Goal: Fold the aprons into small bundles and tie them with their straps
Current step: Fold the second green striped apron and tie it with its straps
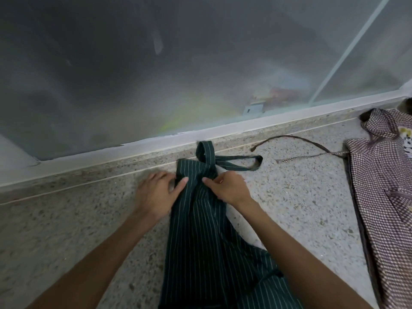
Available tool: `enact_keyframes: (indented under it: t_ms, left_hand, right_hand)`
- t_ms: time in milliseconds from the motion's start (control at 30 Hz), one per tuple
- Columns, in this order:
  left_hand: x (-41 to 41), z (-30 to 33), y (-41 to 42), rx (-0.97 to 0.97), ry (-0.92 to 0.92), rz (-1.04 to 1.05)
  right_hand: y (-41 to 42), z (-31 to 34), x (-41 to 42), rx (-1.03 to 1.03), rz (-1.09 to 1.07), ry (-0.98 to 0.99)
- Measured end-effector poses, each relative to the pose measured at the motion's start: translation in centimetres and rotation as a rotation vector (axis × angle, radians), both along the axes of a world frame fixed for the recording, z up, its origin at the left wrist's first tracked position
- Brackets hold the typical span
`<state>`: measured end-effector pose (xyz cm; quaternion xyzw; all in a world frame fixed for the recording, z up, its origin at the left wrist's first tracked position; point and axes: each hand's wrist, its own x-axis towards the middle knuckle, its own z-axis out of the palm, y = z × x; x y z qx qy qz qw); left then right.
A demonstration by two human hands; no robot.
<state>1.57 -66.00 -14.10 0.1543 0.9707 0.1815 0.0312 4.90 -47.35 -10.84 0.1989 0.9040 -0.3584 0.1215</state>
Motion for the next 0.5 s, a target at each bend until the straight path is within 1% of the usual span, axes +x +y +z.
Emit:
enact_keyframes:
  t_ms: [67, 133, 200, 267, 333, 367, 433, 500]
  left_hand:
    - [-0.9, 0.4, 1.1, 0.108, -0.097, 0.131]
    - [-2.3, 0.7, 1.9, 0.138, -0.270, 0.154]
    - [-3.5, 0.1, 2.0, 0.172, -0.381, 0.155]
    - [-3.6, -0.4, 1.7, 0.302, -0.413, 0.212]
    - [-3.0, -0.9, 1.5, 0.441, -0.350, 0.284]
    - [-2.6, -0.9, 1.4, 0.471, -0.276, 0.312]
    - [-1.7, -0.8, 1.3, 0.453, -0.062, 0.371]
    - [-1.2, -0.2, 1.1, 0.412, 0.172, 0.341]
  right_hand:
    - [-0.9, -0.5, 0.1, 0.084, 0.026, -0.040]
    - [-1.0, -0.9, 0.4, 0.131, 0.058, -0.055]
    - [-0.5, -1.6, 0.9, 0.120, 0.040, -0.038]
    - [0.0, -2.1, 1.2, 0.082, -0.033, 0.026]
    - [0.1, -2.3, 1.4, 0.088, -0.056, 0.096]
    - [-0.1, -2.5, 1.3, 0.124, -0.043, 0.118]
    - [-0.4, -2.8, 1.1, 0.213, -0.023, 0.139]
    - [-0.1, -2.7, 1.1, 0.258, -0.021, 0.150]
